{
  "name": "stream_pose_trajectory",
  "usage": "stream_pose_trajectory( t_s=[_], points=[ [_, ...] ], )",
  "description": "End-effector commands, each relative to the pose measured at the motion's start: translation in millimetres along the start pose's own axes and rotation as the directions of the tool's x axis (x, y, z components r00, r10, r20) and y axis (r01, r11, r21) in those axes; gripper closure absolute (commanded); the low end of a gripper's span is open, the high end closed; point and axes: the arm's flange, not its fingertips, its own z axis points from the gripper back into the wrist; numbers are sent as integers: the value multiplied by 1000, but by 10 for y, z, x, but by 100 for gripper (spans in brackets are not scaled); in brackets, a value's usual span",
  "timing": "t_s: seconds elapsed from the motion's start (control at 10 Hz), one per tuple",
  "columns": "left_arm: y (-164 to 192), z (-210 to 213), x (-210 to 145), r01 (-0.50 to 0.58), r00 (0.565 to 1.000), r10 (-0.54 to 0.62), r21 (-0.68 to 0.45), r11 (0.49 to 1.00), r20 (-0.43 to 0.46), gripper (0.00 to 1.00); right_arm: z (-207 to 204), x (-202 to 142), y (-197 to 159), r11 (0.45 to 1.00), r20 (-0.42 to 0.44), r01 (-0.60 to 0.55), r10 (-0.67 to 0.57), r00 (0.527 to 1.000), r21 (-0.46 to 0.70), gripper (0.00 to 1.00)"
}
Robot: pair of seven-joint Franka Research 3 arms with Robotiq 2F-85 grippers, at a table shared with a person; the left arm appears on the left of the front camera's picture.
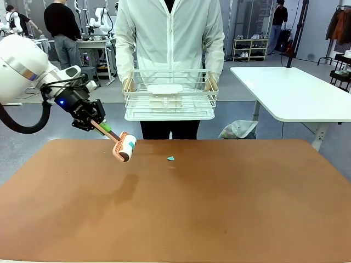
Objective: Clean the table.
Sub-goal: Clean the table with the Lint Roller when the human lifts the Dish drying rack.
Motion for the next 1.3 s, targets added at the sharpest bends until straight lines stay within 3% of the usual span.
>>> stream_pose_trajectory(
  t_s=[0.0,0.4,1.2],
  points=[
    [3,-16,302,10,1000,-11,52,999,19,79,3,5,19,1000,6,-10,10,1000,20,0],
    [139,-243,783,-38,999,39,86,996,-1,79,3,5,19,1000,6,-10,10,1000,20,0],
    [8,-1021,953,-87,994,94,114,990,-60,79,3,5,19,1000,6,-10,10,1000,20,0]
  ],
)
